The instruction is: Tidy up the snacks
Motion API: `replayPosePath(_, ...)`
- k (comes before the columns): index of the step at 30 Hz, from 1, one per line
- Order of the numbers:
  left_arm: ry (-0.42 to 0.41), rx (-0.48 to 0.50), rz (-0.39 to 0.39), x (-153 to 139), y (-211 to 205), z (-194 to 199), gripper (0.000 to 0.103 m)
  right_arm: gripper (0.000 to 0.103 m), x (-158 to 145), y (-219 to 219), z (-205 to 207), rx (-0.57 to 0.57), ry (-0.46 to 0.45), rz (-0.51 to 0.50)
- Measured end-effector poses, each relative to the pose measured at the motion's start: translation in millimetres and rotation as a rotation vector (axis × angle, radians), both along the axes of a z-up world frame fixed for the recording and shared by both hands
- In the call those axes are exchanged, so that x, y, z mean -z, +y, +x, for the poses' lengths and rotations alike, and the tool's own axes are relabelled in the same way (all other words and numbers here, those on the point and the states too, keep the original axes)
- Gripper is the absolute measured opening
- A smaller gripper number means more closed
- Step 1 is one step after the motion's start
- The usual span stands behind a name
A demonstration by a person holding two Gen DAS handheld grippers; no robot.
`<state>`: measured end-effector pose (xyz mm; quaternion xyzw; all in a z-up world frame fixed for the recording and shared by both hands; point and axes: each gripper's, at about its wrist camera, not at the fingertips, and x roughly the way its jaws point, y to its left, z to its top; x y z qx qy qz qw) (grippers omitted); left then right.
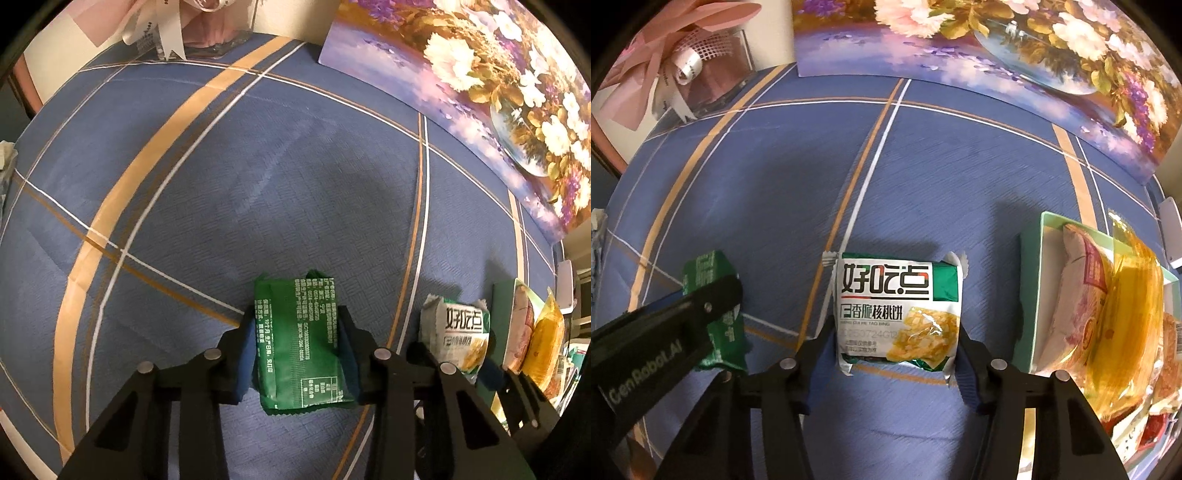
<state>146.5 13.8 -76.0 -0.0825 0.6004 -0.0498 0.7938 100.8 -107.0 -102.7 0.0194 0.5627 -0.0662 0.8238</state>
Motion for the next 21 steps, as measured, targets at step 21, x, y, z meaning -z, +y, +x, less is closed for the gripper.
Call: replayPosePath(21, -0.215, 0.014, -0.031, -85, 9, -35, 0.041, 0.059, -76, -14, -57, 0.038, -0.15, 0.008)
